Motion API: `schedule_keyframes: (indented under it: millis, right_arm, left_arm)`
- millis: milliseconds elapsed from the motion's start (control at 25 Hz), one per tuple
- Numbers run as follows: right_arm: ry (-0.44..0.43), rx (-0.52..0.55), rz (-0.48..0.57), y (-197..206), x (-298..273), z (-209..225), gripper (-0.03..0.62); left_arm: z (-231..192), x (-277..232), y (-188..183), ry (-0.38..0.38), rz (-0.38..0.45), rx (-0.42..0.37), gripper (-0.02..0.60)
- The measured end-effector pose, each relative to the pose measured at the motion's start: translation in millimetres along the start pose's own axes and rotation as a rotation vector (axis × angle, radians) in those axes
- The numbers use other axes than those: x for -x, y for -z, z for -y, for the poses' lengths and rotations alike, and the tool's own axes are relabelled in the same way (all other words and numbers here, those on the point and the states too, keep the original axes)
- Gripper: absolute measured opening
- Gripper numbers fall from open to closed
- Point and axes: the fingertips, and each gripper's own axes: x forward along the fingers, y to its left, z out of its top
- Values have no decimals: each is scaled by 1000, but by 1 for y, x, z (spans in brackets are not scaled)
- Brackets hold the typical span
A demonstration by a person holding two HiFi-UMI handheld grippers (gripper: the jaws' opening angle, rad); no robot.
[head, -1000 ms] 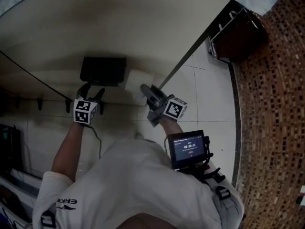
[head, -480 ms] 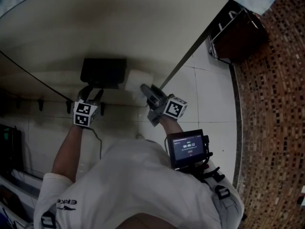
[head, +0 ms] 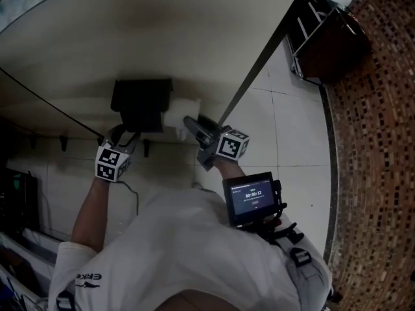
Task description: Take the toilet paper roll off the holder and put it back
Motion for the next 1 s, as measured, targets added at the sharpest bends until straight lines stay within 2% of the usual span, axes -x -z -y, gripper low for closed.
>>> schedule_keyframes:
  millis: [320,1000]
  right_arm:
    - [-39,29,-28,4,-14,-8,187]
    - [-113,74,-143,31,-43,-23,181]
  left_arm:
    - [15,24,-3,56,-19,18,201]
    - [36,41,-10,58,-31,13,204]
